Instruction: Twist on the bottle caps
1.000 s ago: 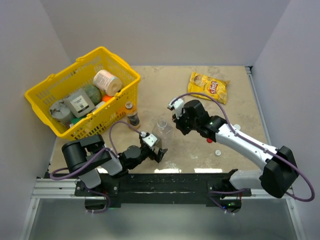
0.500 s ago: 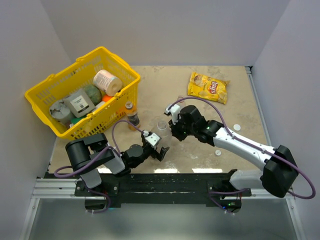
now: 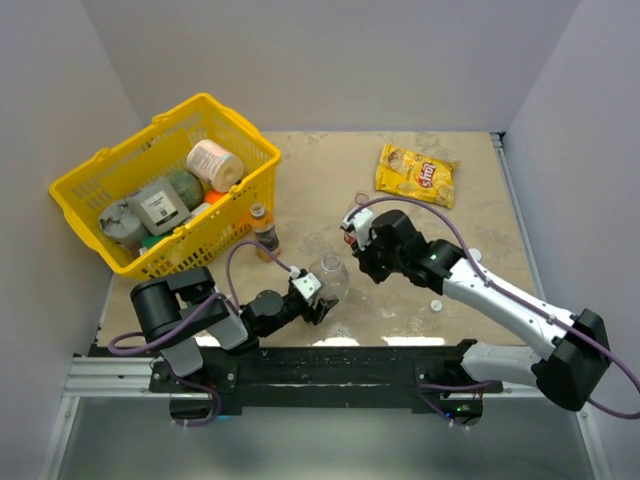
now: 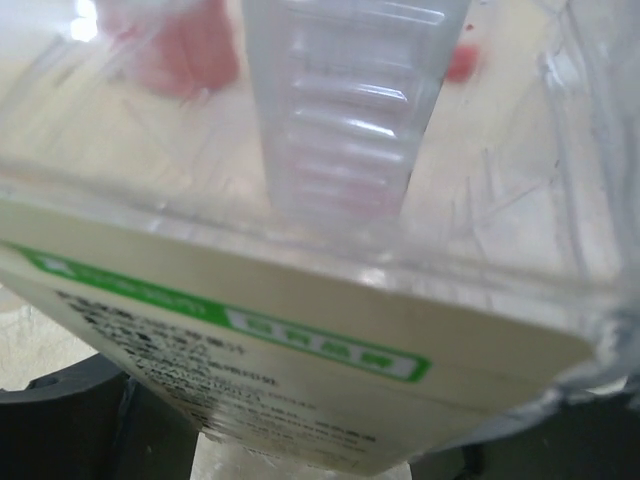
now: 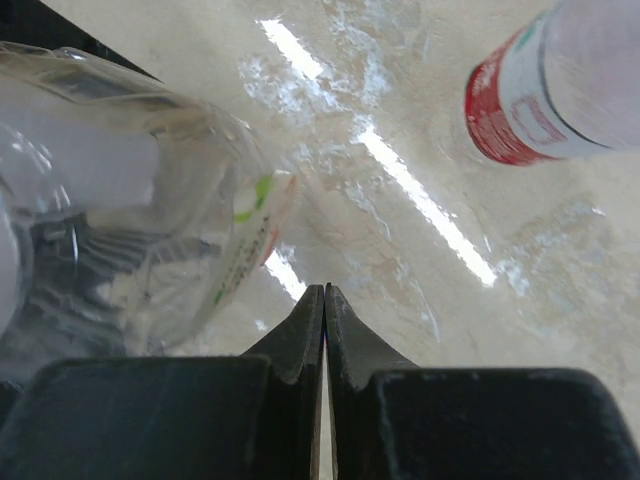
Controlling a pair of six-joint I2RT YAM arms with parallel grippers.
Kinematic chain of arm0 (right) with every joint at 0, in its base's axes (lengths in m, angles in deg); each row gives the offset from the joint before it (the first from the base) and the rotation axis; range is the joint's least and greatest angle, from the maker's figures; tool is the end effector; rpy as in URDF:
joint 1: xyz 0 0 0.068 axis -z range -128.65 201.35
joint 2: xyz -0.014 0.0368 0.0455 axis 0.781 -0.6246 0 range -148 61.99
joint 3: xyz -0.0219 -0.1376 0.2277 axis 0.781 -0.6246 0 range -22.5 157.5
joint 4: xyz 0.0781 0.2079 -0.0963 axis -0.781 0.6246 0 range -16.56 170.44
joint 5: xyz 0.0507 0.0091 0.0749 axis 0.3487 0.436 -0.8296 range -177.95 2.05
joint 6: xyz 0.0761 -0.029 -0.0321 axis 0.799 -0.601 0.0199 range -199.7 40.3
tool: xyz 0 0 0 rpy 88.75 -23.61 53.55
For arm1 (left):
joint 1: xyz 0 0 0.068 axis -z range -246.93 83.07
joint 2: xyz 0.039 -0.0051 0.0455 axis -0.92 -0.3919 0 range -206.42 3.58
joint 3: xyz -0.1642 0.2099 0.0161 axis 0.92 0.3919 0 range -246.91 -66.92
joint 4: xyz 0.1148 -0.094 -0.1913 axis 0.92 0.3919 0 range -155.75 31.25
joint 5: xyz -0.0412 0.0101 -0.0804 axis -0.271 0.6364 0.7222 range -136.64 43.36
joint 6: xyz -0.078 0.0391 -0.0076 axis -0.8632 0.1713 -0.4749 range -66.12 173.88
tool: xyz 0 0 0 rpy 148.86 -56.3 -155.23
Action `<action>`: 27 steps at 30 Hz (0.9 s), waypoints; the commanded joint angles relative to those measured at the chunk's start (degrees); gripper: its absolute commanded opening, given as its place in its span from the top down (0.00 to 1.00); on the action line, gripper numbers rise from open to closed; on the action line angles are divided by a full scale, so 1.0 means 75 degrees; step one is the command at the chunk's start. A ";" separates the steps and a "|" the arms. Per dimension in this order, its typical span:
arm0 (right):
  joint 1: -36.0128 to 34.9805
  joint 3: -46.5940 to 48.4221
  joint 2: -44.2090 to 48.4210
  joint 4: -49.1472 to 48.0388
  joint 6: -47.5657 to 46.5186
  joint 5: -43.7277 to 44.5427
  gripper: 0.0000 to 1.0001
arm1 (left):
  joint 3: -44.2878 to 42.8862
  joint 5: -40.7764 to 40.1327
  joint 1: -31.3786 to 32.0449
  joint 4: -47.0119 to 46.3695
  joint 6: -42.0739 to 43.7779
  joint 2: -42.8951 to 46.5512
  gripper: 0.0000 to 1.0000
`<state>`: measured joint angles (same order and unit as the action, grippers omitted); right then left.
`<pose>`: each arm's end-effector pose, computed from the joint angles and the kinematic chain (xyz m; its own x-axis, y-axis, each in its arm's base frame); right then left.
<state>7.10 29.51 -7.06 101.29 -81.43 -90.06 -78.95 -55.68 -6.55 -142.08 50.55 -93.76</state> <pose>0.1893 0.1883 0.2390 -0.4837 -0.5135 -0.7087 -0.7310 0.6824 0.0045 0.1489 -0.2374 0.1273 -0.1223 0.0991 -0.9875 0.7760 0.6299 -0.0329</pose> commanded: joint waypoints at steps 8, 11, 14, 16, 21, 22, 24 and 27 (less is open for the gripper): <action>0.4244 0.1620 0.0360 0.3153 -0.2120 0.0351 0.54 | -0.0246 0.1437 -0.0023 0.0845 0.0374 0.1867 1.00; 0.5288 0.1248 0.0687 0.2967 -0.3220 -0.0022 0.40 | -0.0587 0.1603 -0.0023 0.2289 0.0304 0.2618 1.00; 0.6178 0.0580 0.0759 0.2509 -0.3995 -0.0500 0.25 | -0.0634 0.1686 -0.0012 0.2888 0.0304 0.2994 1.00; 0.6845 0.0344 0.0362 0.2299 -0.4220 -0.0725 0.22 | -0.0704 0.1592 -0.0012 0.3310 0.0315 0.3100 1.00; 0.8020 0.0669 -0.2072 0.1655 -0.4596 -0.1312 0.19 | -0.0541 0.1416 -0.0023 0.3428 0.0409 0.3299 1.00; 0.8149 0.0741 -0.2240 0.1293 -0.4596 -0.1336 0.20 | -0.0540 0.1393 -0.0023 0.3451 0.0409 0.3299 1.00; 0.8173 0.0928 -0.2614 0.1010 -0.4631 -0.1371 0.21 | -0.0529 0.1358 -0.0023 0.3487 0.0409 0.3276 1.00; 0.8197 0.1209 -0.3083 0.0798 -0.4678 -0.1453 0.22 | -0.0552 0.1392 -0.0023 0.3487 0.0409 0.3170 1.00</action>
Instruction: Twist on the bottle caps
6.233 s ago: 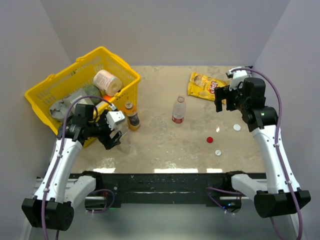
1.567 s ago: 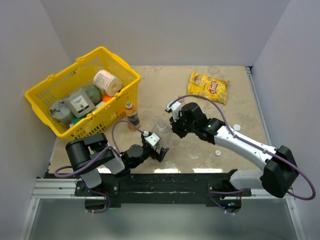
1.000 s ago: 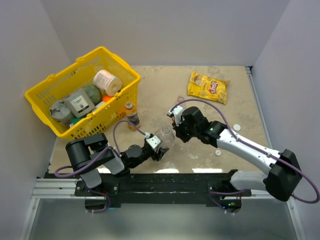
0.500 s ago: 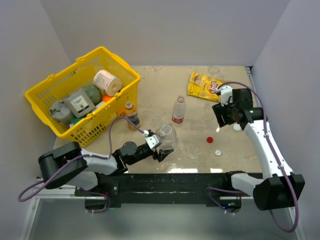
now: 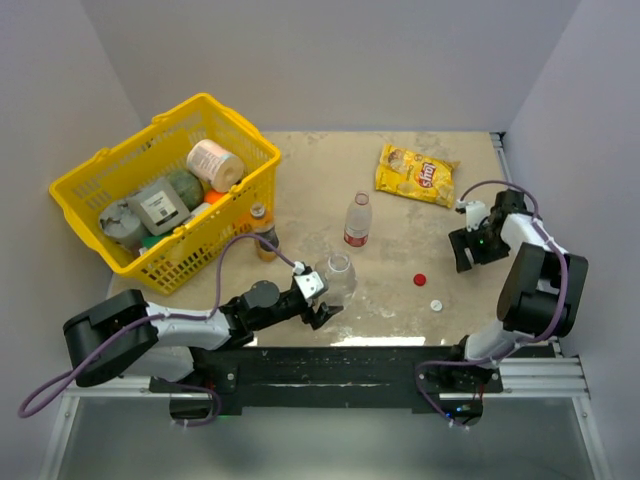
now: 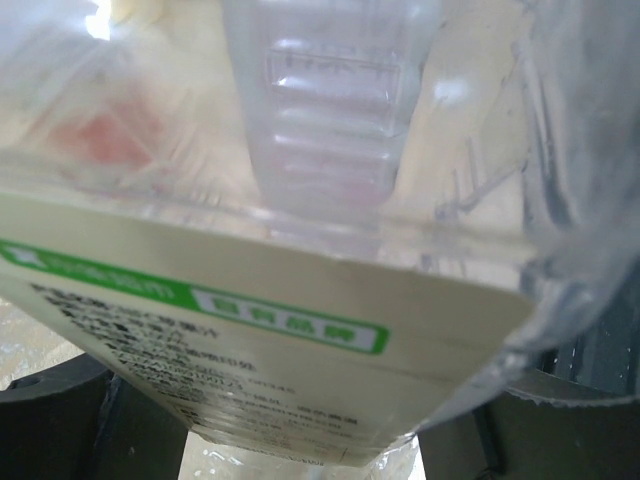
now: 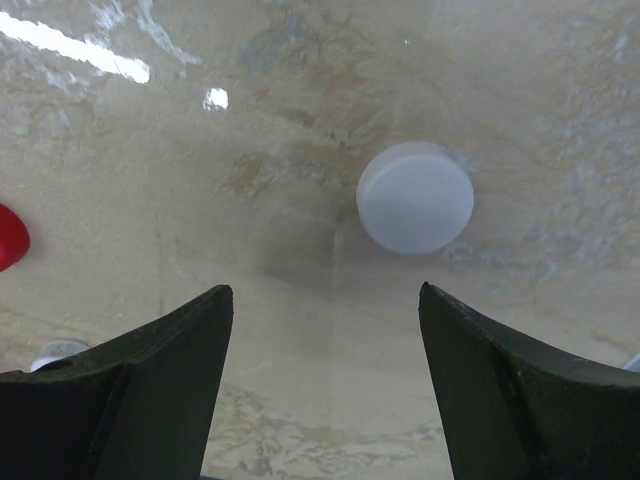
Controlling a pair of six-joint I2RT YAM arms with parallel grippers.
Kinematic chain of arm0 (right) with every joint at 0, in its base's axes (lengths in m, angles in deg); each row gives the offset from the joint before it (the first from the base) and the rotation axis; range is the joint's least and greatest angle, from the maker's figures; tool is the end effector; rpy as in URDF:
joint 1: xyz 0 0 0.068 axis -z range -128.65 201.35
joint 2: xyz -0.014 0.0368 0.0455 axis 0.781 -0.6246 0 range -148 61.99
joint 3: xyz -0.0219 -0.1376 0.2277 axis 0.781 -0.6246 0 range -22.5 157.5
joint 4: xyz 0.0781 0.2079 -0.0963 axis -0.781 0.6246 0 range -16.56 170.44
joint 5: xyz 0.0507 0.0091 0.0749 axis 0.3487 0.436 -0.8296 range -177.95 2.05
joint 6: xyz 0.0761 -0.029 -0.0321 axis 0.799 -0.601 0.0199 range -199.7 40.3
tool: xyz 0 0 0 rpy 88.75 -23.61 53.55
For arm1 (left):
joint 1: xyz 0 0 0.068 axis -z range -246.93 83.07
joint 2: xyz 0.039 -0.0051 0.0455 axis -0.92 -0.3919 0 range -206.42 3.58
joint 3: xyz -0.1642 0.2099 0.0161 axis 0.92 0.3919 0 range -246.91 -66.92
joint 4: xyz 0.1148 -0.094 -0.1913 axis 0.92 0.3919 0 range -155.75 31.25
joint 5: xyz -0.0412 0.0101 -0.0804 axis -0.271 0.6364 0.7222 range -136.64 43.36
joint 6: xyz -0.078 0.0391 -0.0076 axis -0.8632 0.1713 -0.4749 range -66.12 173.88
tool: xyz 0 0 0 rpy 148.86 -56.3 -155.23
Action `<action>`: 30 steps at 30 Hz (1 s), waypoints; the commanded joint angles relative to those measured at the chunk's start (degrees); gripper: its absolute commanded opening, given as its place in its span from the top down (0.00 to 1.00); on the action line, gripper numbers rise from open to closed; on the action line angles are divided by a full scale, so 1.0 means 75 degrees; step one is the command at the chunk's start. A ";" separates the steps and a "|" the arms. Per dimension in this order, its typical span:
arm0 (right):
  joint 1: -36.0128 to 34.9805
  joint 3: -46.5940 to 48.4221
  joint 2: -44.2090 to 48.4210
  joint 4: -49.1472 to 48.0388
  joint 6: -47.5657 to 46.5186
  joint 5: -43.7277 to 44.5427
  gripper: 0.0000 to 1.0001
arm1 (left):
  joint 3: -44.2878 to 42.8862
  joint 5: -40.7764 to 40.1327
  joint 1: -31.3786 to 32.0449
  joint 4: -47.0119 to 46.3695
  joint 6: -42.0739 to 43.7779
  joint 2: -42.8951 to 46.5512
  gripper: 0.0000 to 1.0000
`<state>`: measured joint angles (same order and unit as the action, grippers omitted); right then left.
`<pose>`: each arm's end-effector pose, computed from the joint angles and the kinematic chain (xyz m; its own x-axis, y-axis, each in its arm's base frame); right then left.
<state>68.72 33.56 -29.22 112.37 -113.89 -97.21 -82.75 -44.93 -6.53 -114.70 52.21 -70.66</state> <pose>0.2752 -0.0731 0.1465 -0.9011 -0.2994 -0.3136 -0.3070 0.9514 -0.0260 0.1303 -0.2342 0.1773 -0.1068 0.1290 -0.9859 0.8809 0.4721 -0.0336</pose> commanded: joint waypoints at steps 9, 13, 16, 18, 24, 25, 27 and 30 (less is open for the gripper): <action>0.0064 0.0999 -0.1020 -0.1102 -0.0304 -0.0126 0.24 | -0.0197 -0.0006 -0.0014 -0.0188 0.0164 -0.0191 1.00; 0.0075 0.0999 -0.1208 -0.1090 -0.0503 -0.0172 0.28 | -0.0232 -0.0006 -0.0026 -0.0188 0.0153 -0.0262 1.00; 0.0087 0.0987 -0.1267 -0.0961 -0.0562 -0.0231 0.32 | -0.0279 -0.0030 -0.0026 -0.0165 0.0141 -0.0320 1.00; 0.0099 0.0882 -0.1232 -0.0938 -0.0608 -0.0231 0.37 | -0.0291 -0.0030 -0.0014 -0.0177 0.0153 -0.0356 1.00; 0.0122 0.0636 -0.1068 -0.1031 -0.0620 -0.0055 0.36 | -0.0291 0.0017 -0.0026 -0.0188 0.0153 -0.0403 1.00; 0.0145 0.0647 -0.1056 -0.1008 -0.0644 -0.0055 0.36 | -0.0279 0.0029 -0.0015 -0.0188 0.0153 -0.0403 1.00; 0.0239 0.0741 -0.1103 -0.0834 -0.0702 -0.0078 0.36 | -0.0268 0.0064 -0.0014 -0.0200 0.0141 -0.0403 1.00; 0.0310 0.0905 -0.1138 -0.0587 -0.0784 -0.0184 0.34 | -0.0221 0.0099 -0.0014 -0.0235 0.0153 -0.0403 1.00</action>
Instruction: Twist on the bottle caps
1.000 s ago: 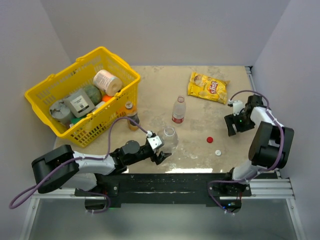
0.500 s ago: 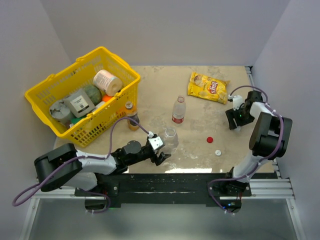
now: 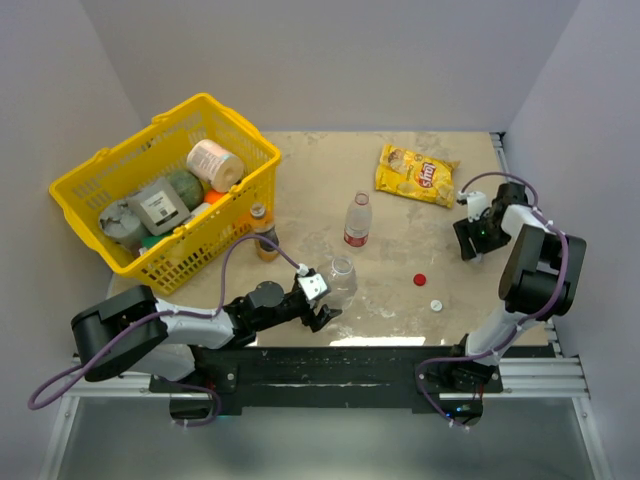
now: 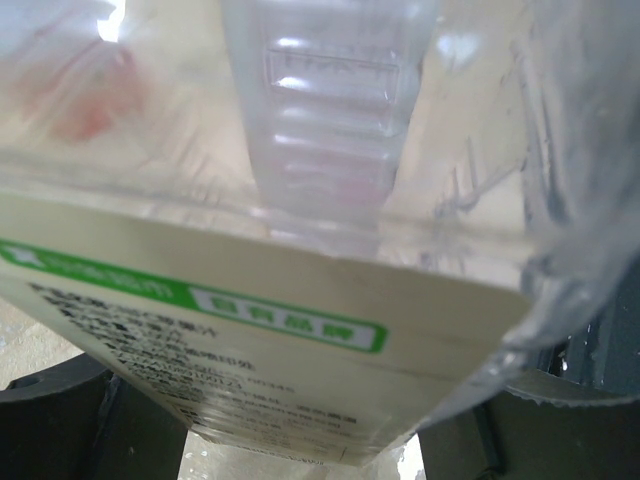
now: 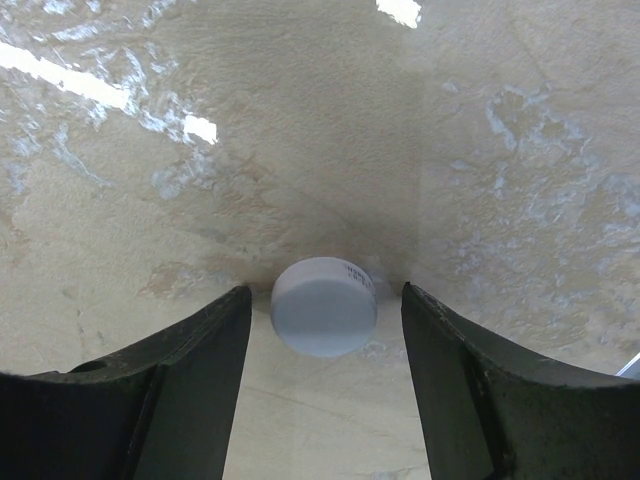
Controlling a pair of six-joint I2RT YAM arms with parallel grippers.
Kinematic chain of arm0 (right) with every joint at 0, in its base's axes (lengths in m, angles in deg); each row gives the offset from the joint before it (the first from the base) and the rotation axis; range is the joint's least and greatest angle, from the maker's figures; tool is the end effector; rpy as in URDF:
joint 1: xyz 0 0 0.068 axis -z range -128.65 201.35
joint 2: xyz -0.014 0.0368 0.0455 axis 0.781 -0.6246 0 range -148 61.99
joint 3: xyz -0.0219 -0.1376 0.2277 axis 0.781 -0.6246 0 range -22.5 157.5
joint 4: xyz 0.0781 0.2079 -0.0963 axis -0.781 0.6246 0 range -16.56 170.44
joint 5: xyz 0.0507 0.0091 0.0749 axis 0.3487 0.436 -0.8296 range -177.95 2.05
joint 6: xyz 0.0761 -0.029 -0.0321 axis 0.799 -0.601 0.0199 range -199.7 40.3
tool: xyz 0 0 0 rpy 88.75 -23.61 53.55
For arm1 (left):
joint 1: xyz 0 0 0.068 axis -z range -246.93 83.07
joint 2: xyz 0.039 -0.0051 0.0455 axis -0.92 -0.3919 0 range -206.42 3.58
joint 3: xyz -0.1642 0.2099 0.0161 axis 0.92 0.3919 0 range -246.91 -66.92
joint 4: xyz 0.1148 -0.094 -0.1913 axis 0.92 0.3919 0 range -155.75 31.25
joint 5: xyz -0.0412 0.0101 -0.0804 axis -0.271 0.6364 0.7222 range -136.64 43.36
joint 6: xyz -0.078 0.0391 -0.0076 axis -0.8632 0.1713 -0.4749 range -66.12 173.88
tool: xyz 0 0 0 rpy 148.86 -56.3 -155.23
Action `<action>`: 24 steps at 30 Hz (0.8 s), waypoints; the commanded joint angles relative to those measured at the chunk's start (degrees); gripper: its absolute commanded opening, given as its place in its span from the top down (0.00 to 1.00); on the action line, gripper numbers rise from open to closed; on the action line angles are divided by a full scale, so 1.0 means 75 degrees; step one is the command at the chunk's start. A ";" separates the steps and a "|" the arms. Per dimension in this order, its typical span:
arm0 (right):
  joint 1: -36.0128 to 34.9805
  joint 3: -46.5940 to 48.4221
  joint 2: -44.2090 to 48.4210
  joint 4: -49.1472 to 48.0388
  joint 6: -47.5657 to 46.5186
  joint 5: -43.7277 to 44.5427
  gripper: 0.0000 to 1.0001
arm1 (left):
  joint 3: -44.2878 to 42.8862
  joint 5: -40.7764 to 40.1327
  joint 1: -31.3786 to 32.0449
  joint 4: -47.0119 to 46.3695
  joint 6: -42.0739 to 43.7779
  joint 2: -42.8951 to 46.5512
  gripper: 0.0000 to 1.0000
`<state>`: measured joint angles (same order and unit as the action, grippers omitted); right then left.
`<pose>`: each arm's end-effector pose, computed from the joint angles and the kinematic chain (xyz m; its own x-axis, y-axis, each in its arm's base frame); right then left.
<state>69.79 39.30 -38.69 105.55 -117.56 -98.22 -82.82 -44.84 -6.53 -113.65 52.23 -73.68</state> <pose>0.3163 -0.0909 0.1307 -0.8654 -0.3482 -0.3604 -0.3484 0.9350 -0.0667 0.1315 -0.2366 0.1618 -0.1403 0.1887 -0.9720 0.8805 0.4728 -0.0353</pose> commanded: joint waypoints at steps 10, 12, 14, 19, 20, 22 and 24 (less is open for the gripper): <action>0.0167 0.0139 0.0112 0.0370 -0.0424 -0.0120 0.40 | -0.0036 0.0146 -0.0014 -0.0516 0.0185 0.0023 1.00; 0.0167 0.0185 0.0042 0.0323 -0.0389 -0.0167 0.40 | -0.0025 0.0146 -0.0015 -0.0504 0.0185 0.0035 1.00; 0.0167 0.0337 -0.0040 0.0381 -0.0354 -0.0167 0.41 | -0.0013 0.0170 -0.0014 -0.0492 0.0185 0.0046 1.00; 0.0167 0.0490 -0.0029 0.0499 -0.0493 -0.0214 0.45 | 0.0011 0.0205 -0.0014 -0.0516 0.0185 0.0023 1.00; 0.0167 0.0490 -0.0005 0.0534 -0.0506 -0.0225 0.46 | 0.0011 0.0216 -0.0014 -0.0516 0.0185 0.0012 1.00; 0.0167 0.0479 0.0007 0.0581 -0.0552 -0.0260 0.51 | 0.0022 0.0205 -0.0026 -0.0539 0.0185 -0.0012 1.00; 0.0167 0.0444 0.0053 0.0651 -0.0576 -0.0296 0.53 | 0.0022 0.0216 -0.0015 -0.0539 0.0185 -0.0012 1.00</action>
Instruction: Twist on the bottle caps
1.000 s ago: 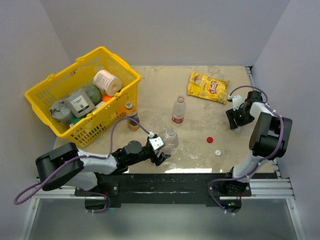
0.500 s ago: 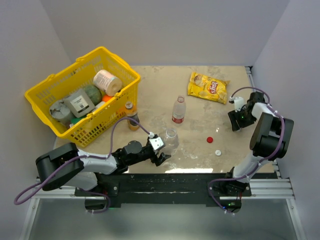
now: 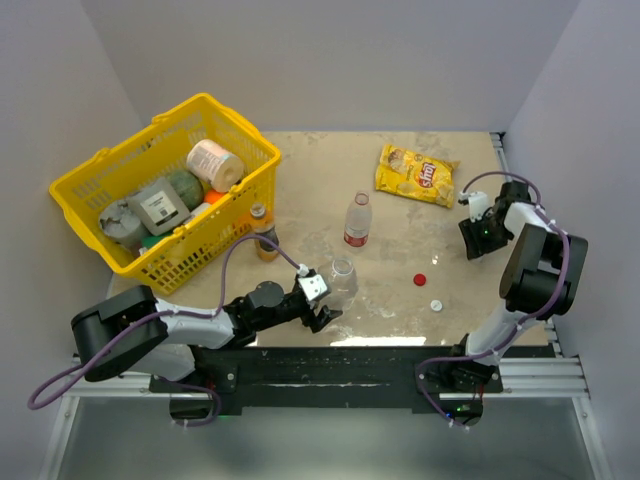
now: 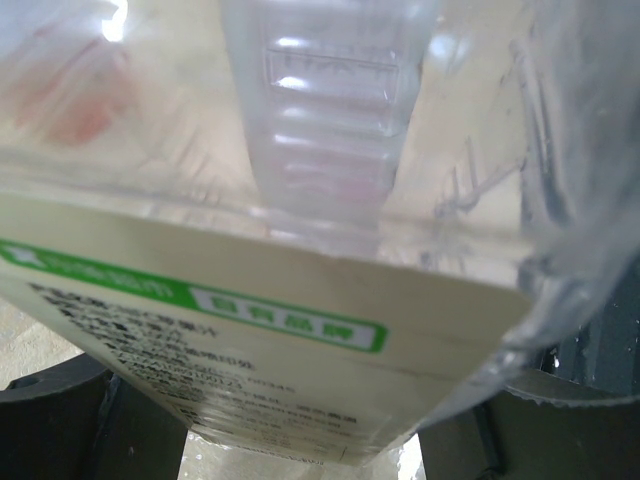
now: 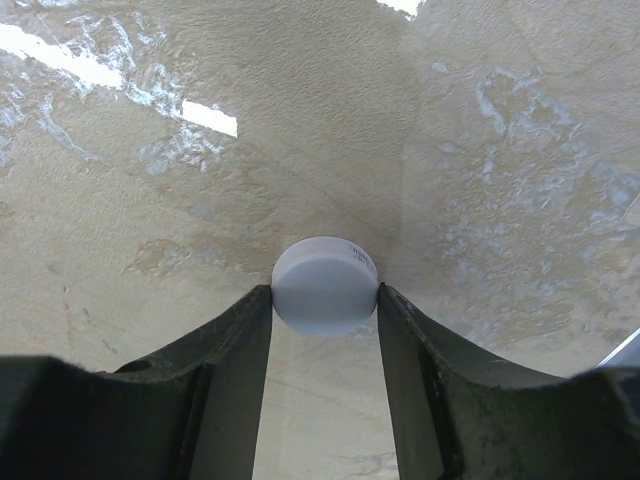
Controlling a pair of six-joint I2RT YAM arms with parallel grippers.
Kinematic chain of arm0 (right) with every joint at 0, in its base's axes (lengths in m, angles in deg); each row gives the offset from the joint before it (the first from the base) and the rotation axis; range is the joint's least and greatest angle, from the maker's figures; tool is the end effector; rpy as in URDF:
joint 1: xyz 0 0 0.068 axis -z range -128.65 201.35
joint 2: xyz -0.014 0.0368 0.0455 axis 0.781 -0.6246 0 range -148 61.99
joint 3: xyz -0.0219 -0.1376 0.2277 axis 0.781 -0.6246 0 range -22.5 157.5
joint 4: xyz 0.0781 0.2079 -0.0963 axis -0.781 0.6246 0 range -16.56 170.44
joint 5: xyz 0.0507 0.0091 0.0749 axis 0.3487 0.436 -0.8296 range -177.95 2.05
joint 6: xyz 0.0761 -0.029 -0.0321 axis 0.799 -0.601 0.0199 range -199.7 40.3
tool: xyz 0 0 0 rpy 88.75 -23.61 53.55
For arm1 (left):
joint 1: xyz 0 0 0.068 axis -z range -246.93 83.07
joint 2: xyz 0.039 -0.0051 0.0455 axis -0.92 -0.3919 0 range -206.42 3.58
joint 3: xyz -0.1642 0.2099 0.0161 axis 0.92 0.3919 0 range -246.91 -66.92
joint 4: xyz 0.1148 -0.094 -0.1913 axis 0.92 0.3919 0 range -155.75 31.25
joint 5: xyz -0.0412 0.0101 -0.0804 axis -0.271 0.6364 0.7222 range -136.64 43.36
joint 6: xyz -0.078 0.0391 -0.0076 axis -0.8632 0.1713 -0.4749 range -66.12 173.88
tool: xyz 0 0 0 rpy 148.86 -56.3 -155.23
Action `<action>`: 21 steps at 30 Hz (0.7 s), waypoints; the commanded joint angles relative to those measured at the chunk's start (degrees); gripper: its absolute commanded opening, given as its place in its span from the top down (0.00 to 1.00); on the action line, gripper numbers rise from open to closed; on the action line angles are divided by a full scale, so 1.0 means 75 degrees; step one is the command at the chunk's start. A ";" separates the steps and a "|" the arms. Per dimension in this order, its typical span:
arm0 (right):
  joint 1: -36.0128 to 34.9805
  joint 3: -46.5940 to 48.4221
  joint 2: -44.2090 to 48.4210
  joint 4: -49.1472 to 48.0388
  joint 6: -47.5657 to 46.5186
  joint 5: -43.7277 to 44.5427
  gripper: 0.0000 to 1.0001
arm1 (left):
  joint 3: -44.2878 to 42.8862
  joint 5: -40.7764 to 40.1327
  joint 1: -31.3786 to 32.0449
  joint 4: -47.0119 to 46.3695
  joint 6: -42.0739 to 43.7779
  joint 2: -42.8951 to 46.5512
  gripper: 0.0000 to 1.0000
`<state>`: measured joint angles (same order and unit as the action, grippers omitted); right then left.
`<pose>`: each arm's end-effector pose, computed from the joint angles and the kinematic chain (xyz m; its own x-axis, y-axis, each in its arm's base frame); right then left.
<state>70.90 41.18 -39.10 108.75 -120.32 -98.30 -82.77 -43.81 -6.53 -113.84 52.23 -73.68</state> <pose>0.3144 -0.0969 0.1345 -0.8646 -0.3727 -0.3369 -0.3743 0.9252 -0.0630 0.1303 -0.2372 0.1620 -0.1393 0.1870 -0.9724 0.8885 0.4571 -0.0394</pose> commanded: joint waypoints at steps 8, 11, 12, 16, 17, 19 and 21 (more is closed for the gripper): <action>0.0018 -0.0136 0.0378 0.0412 -0.0209 -0.0307 0.64 | -0.0018 0.0115 -0.0014 -0.0420 0.0465 -0.0035 1.00; 0.0018 0.0157 0.0904 0.0960 -0.0185 -0.0668 0.65 | -0.0311 0.0127 -0.0014 0.0164 0.0944 0.0093 1.00; 0.0018 0.0448 0.1161 0.1184 -0.0243 -0.0868 0.66 | -0.0578 0.0115 -0.0026 0.0770 0.1121 0.0221 1.00; 0.0007 0.1702 0.2076 0.2461 0.0013 -0.2016 0.67 | -0.1295 0.0032 -0.0014 0.2484 0.1988 0.0737 1.00; -0.0017 0.2018 0.2252 0.3148 0.0049 -0.2262 0.67 | -0.1400 0.0068 -0.0014 0.2789 0.2303 0.0854 1.00; -0.0389 0.2944 0.2451 0.3773 -0.0044 -0.2896 0.68 | -0.1740 0.0347 -0.0026 0.3726 0.2702 0.1171 1.00; -0.0823 0.3704 0.2896 0.4396 -0.0301 -0.3212 0.68 | -0.2230 0.0163 -0.0038 0.4754 0.3032 0.1300 1.00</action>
<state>69.94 58.38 -23.52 128.20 -120.80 -111.53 -92.35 -43.22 -6.55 -92.31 66.48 -67.65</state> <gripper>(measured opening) 0.445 0.771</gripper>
